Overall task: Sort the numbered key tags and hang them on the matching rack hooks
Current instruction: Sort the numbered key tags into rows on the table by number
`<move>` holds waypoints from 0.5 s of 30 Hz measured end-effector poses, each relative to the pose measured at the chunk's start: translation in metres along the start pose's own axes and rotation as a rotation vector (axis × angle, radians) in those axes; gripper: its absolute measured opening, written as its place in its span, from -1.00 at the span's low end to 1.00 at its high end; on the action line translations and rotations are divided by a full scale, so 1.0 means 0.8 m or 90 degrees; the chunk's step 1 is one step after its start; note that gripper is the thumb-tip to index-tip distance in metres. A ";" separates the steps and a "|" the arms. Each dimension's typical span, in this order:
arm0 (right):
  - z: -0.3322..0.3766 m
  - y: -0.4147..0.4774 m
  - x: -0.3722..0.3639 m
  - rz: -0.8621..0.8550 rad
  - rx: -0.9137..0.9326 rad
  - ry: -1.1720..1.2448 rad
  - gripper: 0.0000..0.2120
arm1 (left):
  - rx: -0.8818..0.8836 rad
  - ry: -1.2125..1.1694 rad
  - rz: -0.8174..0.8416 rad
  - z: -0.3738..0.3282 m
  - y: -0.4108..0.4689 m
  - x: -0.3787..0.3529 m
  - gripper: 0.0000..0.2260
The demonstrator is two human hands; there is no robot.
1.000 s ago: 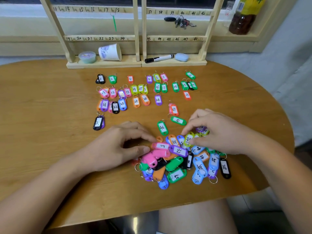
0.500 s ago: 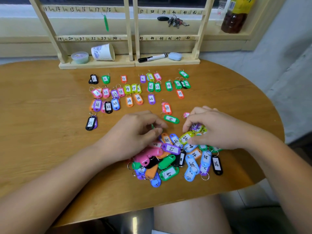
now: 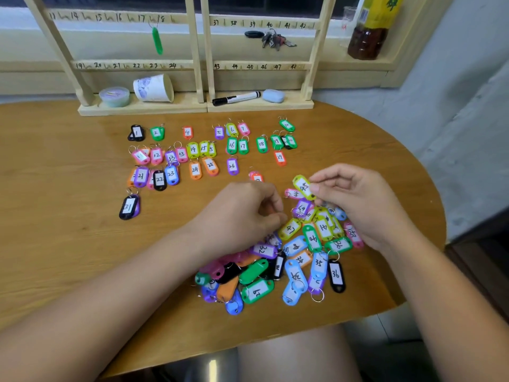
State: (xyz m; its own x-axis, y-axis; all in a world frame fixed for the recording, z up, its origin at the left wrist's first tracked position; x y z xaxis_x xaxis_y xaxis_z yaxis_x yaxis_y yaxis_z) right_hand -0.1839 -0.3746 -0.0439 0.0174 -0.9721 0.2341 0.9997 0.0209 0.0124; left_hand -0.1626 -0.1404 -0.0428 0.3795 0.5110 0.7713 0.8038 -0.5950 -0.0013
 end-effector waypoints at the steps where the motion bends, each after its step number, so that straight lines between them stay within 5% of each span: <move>1: -0.006 -0.001 0.001 -0.040 -0.001 0.028 -0.86 | -0.003 0.004 0.011 -0.004 0.004 -0.004 -0.91; 7: -0.027 -0.010 -0.004 -0.198 0.043 0.113 -0.85 | 0.012 0.064 0.058 -0.016 0.018 -0.015 -0.82; 15: -0.027 -0.020 -0.002 -0.228 0.110 -0.039 -0.82 | 0.060 0.088 0.107 -0.026 0.023 -0.013 -0.84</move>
State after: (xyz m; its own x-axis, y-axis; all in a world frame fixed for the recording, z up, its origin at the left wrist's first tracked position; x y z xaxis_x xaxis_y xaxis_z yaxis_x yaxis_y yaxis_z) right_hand -0.1993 -0.3782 -0.0656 -0.3384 -0.9093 0.2421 0.9244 -0.2731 0.2664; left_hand -0.1611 -0.1696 -0.0381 0.4508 0.3152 0.8351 0.7759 -0.6010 -0.1919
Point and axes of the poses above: each hand's wrist, its own y-axis towards the middle knuckle, its own x-axis out of the back of the hand, z = x × y, the point moved 2 cm from there along y, towards the middle knuckle, and after that the axes turned 6 degrees about z, right-handed, at the moved point
